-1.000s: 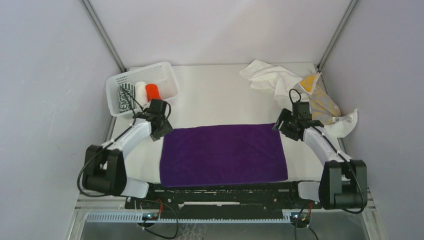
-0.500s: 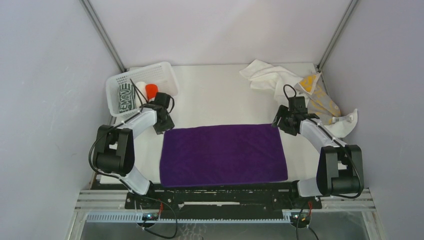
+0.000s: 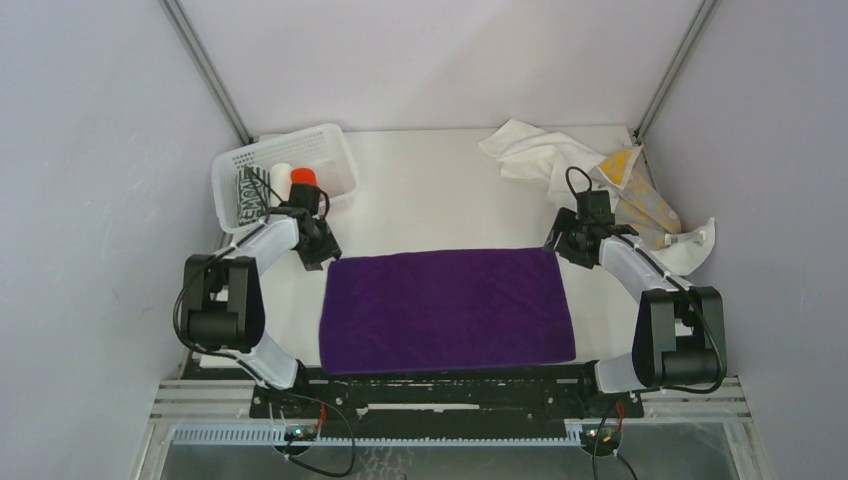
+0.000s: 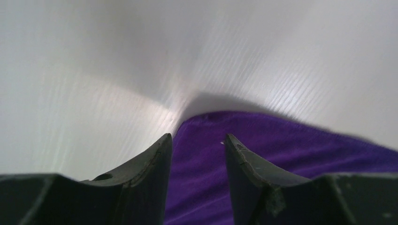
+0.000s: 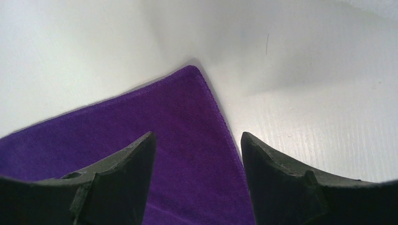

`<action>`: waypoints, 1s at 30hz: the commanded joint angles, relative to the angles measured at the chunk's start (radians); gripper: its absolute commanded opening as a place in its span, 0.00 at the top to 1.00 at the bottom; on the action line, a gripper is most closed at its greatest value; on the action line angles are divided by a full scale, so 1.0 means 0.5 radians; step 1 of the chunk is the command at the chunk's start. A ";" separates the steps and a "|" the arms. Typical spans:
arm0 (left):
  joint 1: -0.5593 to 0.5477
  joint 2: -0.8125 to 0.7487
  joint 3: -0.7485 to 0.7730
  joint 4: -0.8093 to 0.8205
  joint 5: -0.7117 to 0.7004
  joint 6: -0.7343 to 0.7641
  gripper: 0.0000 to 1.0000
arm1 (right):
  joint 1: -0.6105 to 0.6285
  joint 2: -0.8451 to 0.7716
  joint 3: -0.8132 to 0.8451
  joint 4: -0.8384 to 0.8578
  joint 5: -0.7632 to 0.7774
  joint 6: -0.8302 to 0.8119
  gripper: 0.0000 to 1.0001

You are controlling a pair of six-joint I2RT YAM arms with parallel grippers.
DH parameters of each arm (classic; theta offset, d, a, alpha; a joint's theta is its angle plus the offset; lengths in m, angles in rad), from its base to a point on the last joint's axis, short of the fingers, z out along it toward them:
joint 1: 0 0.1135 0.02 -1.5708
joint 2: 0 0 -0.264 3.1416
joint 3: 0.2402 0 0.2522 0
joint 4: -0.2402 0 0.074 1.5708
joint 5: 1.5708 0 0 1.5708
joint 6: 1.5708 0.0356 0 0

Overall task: Roll the towels
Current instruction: Fold the towel at the center of the board.

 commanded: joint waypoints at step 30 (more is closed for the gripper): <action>-0.160 0.414 0.618 -0.555 0.222 1.827 0.50 | 0.087 -0.048 0.010 0.253 -0.010 -0.125 0.34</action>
